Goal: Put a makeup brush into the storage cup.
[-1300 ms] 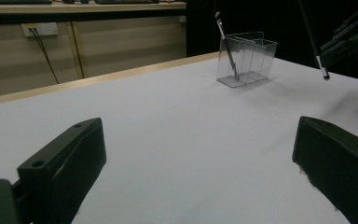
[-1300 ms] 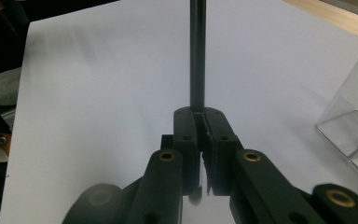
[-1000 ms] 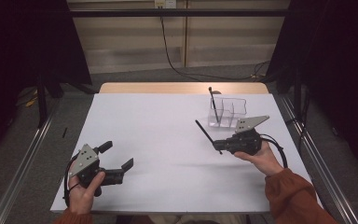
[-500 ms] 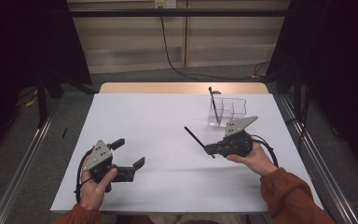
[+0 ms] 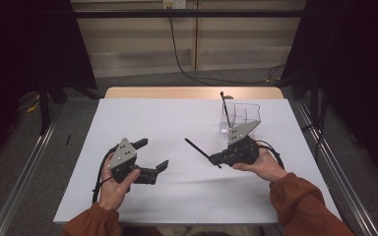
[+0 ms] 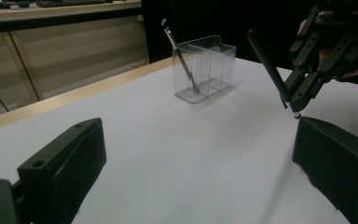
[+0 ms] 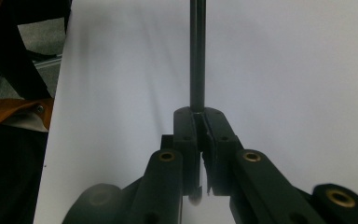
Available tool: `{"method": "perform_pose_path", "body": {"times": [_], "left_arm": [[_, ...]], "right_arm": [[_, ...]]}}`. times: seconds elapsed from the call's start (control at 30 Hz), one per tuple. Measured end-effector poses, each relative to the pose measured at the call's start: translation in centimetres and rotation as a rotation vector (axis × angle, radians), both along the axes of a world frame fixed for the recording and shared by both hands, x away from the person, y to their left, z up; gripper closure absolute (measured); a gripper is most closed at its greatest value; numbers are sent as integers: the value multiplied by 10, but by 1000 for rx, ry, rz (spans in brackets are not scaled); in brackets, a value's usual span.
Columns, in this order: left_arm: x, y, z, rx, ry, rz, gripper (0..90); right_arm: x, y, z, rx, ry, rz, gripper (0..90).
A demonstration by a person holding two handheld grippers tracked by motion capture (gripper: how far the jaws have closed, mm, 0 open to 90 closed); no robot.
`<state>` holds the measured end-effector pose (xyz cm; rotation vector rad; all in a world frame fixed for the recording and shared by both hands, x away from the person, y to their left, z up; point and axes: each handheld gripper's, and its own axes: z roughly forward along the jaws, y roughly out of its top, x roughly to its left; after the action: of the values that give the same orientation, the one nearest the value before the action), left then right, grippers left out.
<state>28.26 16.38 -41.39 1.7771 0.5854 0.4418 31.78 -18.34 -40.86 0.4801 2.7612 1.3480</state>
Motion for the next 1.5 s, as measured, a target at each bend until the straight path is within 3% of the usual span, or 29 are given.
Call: {"method": "perform_pose_path", "body": {"times": [0.17,0.23,0.3,0.43,0.53,0.63,0.87,1.2,1.27,1.5], "left_arm": [[0,-5,1,8,4,-26,26],[0,-7,2,5,36,-54,26],[-1,-9,3,15,23,-52,26],[-2,-11,7,51,18,-76,26],[-3,-14,8,70,42,-99,23],[-5,-17,9,98,23,-113,23],[-4,-21,10,114,33,-135,23],[-2,-23,10,159,57,-154,23],[-1,-24,8,177,82,-185,23],[-3,-31,5,210,97,-212,24]], "right_arm": [[1,6,2,-48,-7,26,843],[1,8,2,-71,-5,37,843],[1,8,3,-90,-11,53,843],[1,8,5,-123,0,60,843],[1,9,8,-157,-7,79,843],[1,10,9,-167,-10,91,843],[0,19,7,-300,-3,147,843],[-2,39,7,-450,7,223,843],[-1,42,6,-475,8,234,843],[-2,49,3,-583,22,268,843]]}}
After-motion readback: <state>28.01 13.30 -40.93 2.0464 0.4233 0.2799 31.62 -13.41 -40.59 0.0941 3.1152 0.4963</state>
